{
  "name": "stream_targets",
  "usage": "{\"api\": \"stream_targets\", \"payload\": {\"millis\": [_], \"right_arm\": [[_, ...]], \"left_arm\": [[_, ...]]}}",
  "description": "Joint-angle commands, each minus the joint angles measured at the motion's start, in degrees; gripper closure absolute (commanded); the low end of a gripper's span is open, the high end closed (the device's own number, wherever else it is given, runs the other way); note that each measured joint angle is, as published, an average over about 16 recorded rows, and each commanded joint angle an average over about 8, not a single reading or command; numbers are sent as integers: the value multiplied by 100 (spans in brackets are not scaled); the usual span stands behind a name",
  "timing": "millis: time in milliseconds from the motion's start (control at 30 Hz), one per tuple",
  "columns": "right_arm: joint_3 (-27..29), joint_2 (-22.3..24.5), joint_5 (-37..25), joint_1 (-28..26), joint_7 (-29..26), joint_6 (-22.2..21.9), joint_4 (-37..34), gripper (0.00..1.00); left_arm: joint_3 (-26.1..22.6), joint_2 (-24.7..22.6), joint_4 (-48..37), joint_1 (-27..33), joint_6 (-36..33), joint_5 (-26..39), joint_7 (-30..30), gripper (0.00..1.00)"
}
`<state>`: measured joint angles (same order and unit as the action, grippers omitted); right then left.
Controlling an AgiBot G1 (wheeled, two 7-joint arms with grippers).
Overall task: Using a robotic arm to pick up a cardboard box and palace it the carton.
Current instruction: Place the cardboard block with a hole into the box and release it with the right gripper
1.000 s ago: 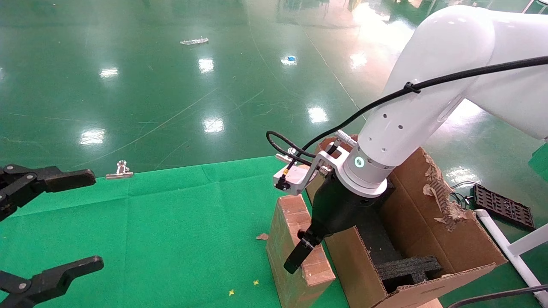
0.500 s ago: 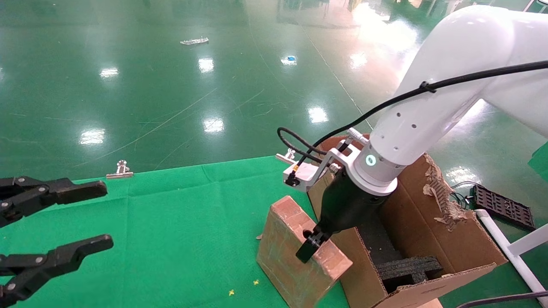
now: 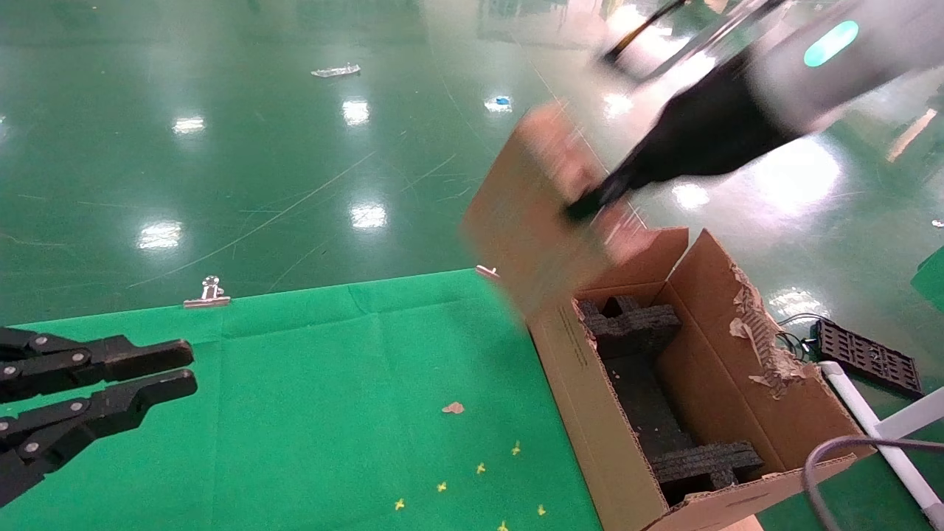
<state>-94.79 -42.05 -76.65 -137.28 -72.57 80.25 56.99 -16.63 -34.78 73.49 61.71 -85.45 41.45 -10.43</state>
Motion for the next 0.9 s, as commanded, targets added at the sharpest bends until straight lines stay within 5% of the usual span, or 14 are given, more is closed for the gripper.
{"api": "stream_targets", "payload": {"millis": [33, 200, 267, 467, 533, 900], "right_arm": [[77, 153, -141, -294, 131, -10, -294, 100], [-34, 423, -615, -571, 339, 55, -970, 100], [-107, 501, -763, -577, 397, 96, -1187, 100], [-314, 642, -945, -274, 535, 172, -1704, 100], [-363, 649, -925, -98, 580, 175, -1854, 100], [-546, 367, -791, 833, 868, 85, -2663, 100]], "left_arm": [[-1, 0, 0, 0, 0, 0, 0, 100], [-3, 1, 0, 1, 1, -2, 1, 100], [-3, 1, 0, 1, 1, -2, 2, 91], [-5, 2, 0, 1, 2, -4, 3, 16], [-6, 3, 0, 1, 3, -4, 3, 0], [-10, 4, 0, 2, 4, -7, 5, 0]]}}
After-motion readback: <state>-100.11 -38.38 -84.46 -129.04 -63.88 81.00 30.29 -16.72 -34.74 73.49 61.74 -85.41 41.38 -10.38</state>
